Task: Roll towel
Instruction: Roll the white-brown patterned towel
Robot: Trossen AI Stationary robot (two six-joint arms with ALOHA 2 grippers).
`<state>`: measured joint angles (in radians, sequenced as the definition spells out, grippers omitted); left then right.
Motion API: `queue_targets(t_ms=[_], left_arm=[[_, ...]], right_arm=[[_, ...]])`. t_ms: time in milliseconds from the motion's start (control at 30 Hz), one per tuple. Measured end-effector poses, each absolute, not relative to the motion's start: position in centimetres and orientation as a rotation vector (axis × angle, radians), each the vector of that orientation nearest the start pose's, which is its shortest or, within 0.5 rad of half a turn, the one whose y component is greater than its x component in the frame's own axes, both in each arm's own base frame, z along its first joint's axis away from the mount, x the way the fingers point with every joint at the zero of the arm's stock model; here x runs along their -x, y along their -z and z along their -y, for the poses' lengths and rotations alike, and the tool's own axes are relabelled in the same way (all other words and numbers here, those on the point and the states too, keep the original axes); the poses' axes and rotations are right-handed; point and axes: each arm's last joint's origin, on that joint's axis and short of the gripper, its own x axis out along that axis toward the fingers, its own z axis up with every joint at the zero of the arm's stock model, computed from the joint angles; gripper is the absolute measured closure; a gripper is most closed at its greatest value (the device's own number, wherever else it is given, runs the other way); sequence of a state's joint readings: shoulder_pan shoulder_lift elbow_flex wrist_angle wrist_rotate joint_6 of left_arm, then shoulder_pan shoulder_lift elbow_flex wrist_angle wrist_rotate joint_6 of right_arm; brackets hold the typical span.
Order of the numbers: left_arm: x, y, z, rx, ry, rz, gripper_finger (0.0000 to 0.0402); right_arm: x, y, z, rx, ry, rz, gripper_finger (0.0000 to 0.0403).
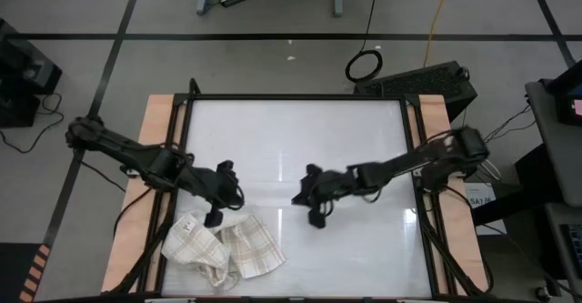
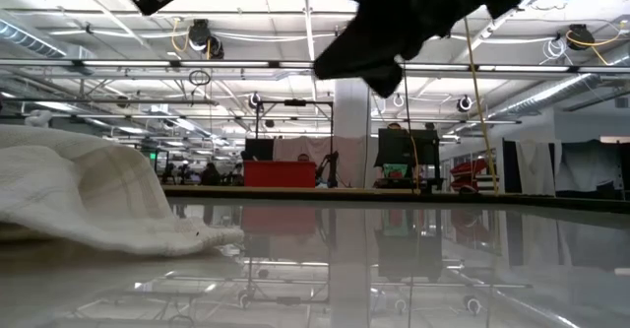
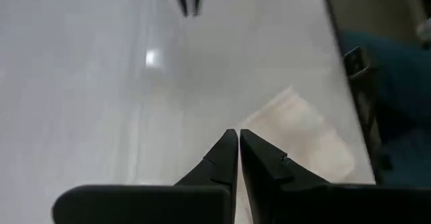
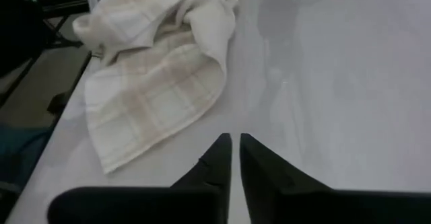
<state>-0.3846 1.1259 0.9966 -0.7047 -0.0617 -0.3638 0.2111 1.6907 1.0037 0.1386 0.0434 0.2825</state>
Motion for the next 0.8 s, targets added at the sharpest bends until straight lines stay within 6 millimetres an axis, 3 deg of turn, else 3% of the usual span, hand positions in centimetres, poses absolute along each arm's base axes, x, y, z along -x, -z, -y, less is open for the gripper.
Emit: queue_targets(t_ms=[200, 467, 633, 800], left_arm=[[-19.2, -27.6, 9.2, 0.149, 0.113, -1.075, 0.0377], [-17.4, -25.5, 11.2, 0.189, 0.118, -1.168, 0.0377], [-16.7, -25.4, 12.3, 0.228, 0.118, -1.175, 0.0377], [-16.1, -24.9, 13.2, 0.238, 0.132, -1.165, 0.0377]], right_arm=[[-39.7, -18.3, -11.4, -0.092, -0.113, -0.562, 0.0293], [-45.2, -15.3, -15.1, 0.058, -0.119, -0.556, 0.0197], [-47.2, -13.2, -15.6, 0.074, -0.119, -0.582, 0.0165], [-47.4, -12.2, -14.5, 0.063, -0.089, -0.683, 0.0160]])
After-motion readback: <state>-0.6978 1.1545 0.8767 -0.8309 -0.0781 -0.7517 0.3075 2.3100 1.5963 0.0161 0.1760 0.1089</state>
